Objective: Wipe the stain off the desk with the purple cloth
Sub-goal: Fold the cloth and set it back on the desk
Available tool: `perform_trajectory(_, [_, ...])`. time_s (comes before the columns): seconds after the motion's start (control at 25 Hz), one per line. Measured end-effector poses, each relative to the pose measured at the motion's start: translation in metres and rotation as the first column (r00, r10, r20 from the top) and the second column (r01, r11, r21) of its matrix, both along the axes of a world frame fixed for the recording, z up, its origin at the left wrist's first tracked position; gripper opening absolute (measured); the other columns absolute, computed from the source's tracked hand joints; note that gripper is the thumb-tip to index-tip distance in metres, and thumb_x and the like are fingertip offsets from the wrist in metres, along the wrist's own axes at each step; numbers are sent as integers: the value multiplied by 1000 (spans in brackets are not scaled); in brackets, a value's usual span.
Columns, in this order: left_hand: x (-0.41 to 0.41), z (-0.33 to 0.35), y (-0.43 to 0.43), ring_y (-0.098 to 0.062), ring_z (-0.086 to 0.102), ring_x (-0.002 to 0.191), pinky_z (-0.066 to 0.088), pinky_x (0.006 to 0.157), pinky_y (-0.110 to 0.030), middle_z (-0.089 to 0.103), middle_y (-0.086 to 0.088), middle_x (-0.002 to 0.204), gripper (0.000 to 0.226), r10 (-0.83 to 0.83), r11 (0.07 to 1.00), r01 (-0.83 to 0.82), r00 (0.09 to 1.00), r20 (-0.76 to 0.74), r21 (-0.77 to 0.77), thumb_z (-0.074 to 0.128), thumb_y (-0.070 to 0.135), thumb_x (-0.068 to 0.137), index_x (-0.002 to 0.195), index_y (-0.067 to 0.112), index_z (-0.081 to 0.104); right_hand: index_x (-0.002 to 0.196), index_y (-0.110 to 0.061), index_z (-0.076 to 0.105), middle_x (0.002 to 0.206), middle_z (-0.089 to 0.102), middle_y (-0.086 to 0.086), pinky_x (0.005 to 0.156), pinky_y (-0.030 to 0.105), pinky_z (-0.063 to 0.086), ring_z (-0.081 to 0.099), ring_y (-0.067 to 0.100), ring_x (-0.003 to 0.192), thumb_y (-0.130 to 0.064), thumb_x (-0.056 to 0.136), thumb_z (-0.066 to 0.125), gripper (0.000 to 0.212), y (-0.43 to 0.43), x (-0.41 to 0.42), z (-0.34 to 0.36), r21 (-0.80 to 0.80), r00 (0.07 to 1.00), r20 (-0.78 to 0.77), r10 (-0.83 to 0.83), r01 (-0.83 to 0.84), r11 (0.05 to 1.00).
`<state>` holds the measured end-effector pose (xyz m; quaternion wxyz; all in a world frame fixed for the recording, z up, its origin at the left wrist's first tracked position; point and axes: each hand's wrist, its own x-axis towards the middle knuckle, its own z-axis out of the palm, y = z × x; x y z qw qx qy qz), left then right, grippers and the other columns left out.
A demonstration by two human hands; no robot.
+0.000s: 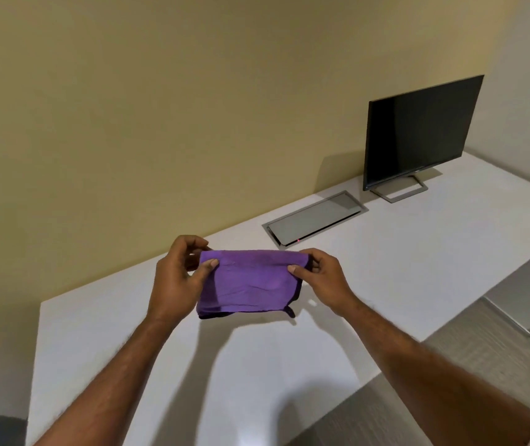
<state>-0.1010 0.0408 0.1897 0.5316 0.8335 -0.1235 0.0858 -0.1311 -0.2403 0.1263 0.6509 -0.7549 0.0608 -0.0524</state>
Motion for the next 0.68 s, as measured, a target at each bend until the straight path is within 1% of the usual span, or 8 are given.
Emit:
perform_trajectory(0.04, [10, -9, -2, -8, 68, 79, 54, 71, -22, 67, 19, 95, 33, 25, 998, -27, 999, -37, -53, 75, 18, 83, 96, 42, 56, 107, -8, 68, 102, 73, 9, 82, 29, 58, 70, 23, 96, -8, 85, 75, 23, -1, 11, 1, 20, 1000, -2, -29, 29, 999])
perform_trajectory(0.16, [38, -33, -9, -7, 64, 68, 52, 64, -18, 67, 13, 96, 33, 82, 989, -91, 993, -80, -120, 75, 16, 83, 94, 41, 57, 114, -11, 65, 104, 72, 2, 78, 23, 57, 69, 16, 97, -14, 90, 71, 25, -1, 46, -1, -68, 999, 9, -53, 54, 996])
perform_trajectory(0.24, [55, -48, -12, -5, 63, 67, 50, 62, -14, 66, 12, 97, 31, 125, 980, -141, 985, -119, -137, 75, 16, 83, 95, 39, 57, 118, -10, 64, 105, 71, 1, 78, 23, 58, 68, 13, 97, -18, 92, 68, 27, -2, 69, -7, -129, 999, -4, -44, 43, 991])
perform_trajectory(0.36, [81, -76, -15, 0, 62, 71, 48, 63, -9, 66, 12, 95, 28, 189, 967, -214, 967, -173, -139, 74, 15, 84, 101, 30, 58, 117, -13, 62, 104, 70, -1, 78, 24, 59, 68, 14, 96, -21, 95, 65, 24, -3, 110, -23, -174, 998, -61, -12, 1, 985])
perform_trajectory(0.44, [99, -96, -18, 1, 61, 72, 47, 64, -9, 66, 10, 94, 27, 240, 955, -270, 947, -215, -125, 73, 14, 84, 103, 27, 59, 115, -10, 62, 103, 70, 2, 79, 27, 59, 68, 17, 95, -21, 95, 64, 23, -6, 141, -37, -181, 994, -101, 43, -61, 982])
perform_trajectory(0.56, [135, -123, -26, -5, 61, 72, 47, 64, -16, 67, 4, 92, 26, 318, 929, -359, 895, -312, -83, 72, 14, 85, 106, 21, 60, 108, -5, 63, 100, 69, 12, 84, 42, 55, 65, 29, 94, -21, 95, 63, 21, -7, 191, -64, -244, 975, -209, 72, -123, 962])
perform_trajectory(0.6, [147, -132, -29, -6, 60, 70, 47, 64, -18, 66, 4, 92, 26, 344, 919, -389, 874, -344, -70, 71, 14, 85, 108, 20, 59, 106, -4, 64, 98, 68, 13, 85, 44, 54, 63, 30, 93, -22, 95, 63, 21, -6, 208, -72, -285, 966, -251, 67, -140, 948])
perform_trajectory(0.68, [172, -149, -32, -3, 60, 63, 45, 60, -12, 65, 7, 88, 27, 380, 905, -424, 847, -371, -40, 71, 15, 86, 109, 19, 58, 105, -5, 65, 98, 67, 9, 86, 42, 52, 61, 28, 92, -23, 94, 62, 21, -5, 244, -87, -366, 959, -275, 73, -174, 914])
